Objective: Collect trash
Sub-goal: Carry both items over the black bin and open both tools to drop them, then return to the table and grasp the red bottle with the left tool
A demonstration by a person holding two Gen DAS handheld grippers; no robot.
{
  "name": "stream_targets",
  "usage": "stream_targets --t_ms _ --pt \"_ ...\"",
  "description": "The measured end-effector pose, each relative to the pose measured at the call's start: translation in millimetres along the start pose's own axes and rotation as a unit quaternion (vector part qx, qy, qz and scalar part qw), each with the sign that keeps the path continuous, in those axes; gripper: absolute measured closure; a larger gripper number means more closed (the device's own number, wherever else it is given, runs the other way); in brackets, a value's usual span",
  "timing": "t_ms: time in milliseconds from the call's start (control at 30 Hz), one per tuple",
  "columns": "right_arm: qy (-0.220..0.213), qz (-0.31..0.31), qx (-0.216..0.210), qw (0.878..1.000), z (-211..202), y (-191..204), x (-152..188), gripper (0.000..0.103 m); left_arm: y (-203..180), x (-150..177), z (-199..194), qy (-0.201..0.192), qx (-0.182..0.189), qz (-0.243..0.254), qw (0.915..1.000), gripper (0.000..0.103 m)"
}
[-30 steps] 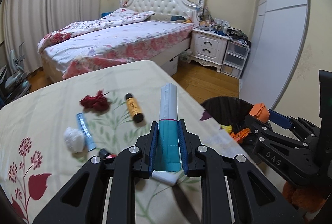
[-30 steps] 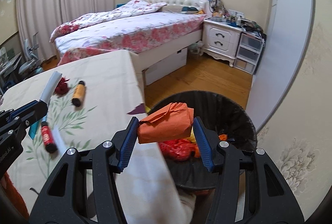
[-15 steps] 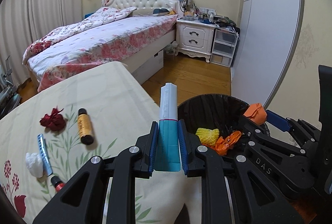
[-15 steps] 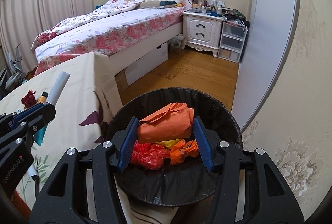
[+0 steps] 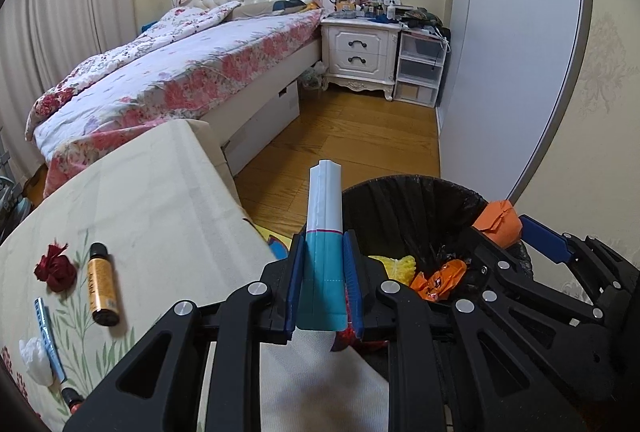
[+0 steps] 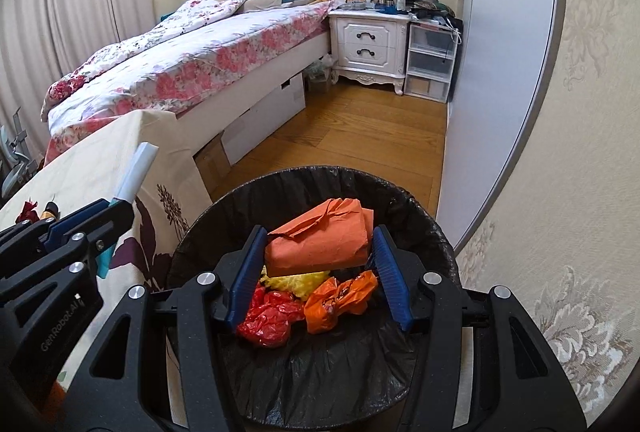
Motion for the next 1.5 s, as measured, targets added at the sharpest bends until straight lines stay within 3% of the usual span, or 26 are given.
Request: stream_targets --t_ms 133,233,533,733,1000,1500 --pt "0.005 0.002 0.001 1.000 4 -1 1 0.048 -3 1 8 0.005 -0.001 0.007 1.0000 0.080" --pt "0.005 0.004 0.005 1.000 6 -2 0 0.040 -1 2 11 0.009 -0.001 0.001 1.0000 0.066" --pt "0.002 0.009 0.012 1.000 4 -7 -1 0.040 8 -1 4 0.001 -0.002 -0.018 0.9998 0.046" --pt "-0.001 0.005 0.012 1.000 -3 -5 -1 0.040 16 1 -11 -0.006 -0.010 -0.035 0.9993 0.039" --pt "-0.007 -0.001 -0.003 1.000 -22 6 2 0.040 37 12 -39 -0.014 -0.030 -0.058 0.9978 0.033" --pt "0.001 -0.046 -0.048 0.998 -55 57 31 0.040 90 58 -91 -0.008 -0.084 -0.099 0.9915 0.033"
Point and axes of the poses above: each gripper's, at about its wrist camera, not at the fingertips, and z roughly the way its jaws point, y to its left, x to its underside, the point moved 10 cm from there along z, roughly the way its jaws point, and after that the axes turned 6 degrees about z, right-handed, at the moved point
